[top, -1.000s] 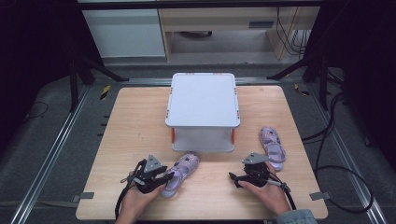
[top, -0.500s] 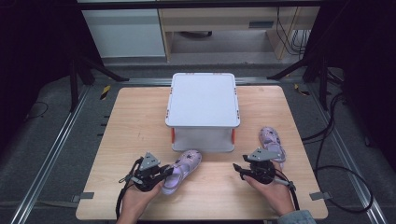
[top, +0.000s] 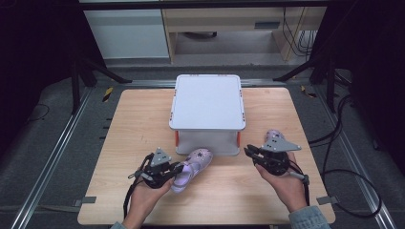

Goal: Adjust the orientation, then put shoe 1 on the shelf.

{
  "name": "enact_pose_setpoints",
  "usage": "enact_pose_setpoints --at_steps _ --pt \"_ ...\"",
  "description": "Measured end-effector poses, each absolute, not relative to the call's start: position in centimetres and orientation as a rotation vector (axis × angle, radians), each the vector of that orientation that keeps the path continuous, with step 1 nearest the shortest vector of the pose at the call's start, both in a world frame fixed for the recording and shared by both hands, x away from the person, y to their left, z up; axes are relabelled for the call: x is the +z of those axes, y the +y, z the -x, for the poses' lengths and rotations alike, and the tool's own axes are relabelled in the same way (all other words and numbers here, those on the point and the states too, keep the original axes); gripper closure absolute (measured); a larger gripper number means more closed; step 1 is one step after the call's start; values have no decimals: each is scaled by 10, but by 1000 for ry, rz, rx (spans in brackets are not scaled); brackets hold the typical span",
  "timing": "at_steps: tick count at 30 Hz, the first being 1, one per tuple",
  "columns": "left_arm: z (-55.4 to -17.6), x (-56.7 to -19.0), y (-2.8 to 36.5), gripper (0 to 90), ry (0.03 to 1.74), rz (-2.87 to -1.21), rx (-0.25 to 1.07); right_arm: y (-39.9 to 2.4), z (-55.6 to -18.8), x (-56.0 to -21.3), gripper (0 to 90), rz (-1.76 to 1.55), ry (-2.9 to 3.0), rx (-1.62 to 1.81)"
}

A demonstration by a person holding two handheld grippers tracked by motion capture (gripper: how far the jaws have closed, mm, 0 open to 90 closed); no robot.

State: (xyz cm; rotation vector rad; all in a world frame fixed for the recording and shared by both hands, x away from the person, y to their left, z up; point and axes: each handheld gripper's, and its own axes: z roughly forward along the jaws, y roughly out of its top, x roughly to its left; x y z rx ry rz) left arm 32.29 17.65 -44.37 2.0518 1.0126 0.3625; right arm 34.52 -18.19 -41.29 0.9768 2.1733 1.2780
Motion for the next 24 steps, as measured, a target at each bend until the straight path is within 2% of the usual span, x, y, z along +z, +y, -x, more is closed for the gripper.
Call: enact_pose_setpoints --at_steps 13,24 --pt "-361 -436 157 781 1045 -2057 417 -170 -370 -358 829 -943 2114 1354" --pt "-385 -450 148 782 1111 -1996 476 -140 -407 -355 836 -952 2163 1343"
